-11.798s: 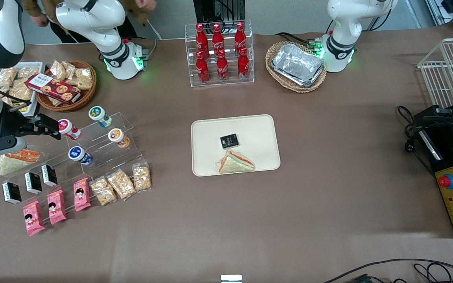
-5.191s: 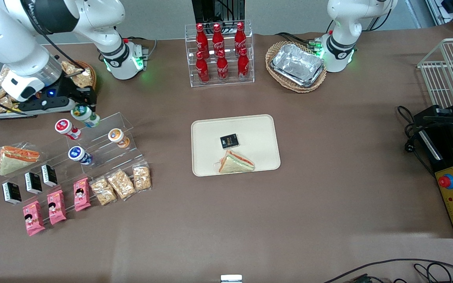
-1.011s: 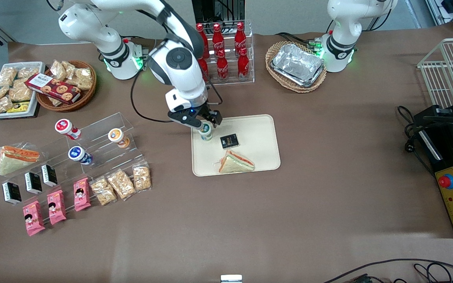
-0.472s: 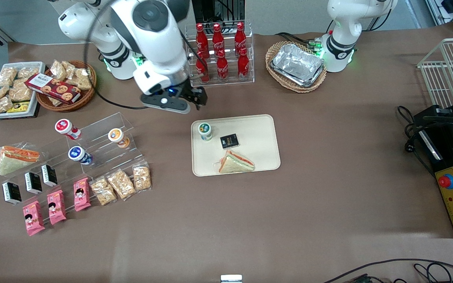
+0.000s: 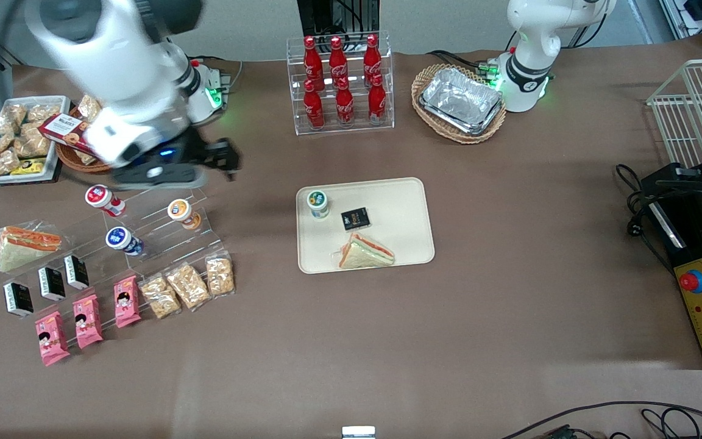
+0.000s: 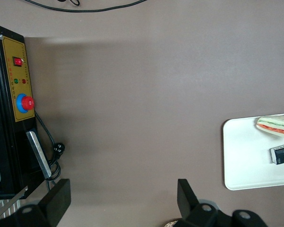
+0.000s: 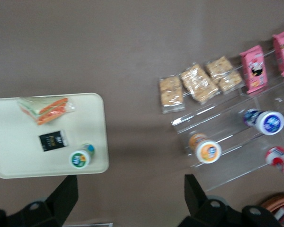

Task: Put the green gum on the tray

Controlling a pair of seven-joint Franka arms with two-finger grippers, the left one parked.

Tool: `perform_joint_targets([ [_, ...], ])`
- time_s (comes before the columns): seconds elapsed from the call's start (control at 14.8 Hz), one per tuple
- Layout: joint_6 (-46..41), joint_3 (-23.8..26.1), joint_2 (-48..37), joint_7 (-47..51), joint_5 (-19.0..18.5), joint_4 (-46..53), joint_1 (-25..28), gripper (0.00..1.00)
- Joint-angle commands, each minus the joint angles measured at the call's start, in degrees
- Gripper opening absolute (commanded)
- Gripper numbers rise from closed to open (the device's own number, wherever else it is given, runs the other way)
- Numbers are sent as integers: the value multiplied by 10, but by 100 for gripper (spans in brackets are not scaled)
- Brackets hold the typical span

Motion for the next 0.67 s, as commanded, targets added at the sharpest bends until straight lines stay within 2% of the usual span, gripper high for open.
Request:
perform_joint_targets([
  [0.0, -20, 7, -11, -158, -4, -5, -93, 100],
  [0.13, -21, 6, -15, -249, -4, -11, -143, 100],
  [0.34, -20, 7, -16, -323, -3, -6, -202, 100],
  [0.47, -21, 20, -14, -330, 1, -3, -245, 100],
  [0.61, -20, 62, -13, -330, 2, -3, -304, 100],
])
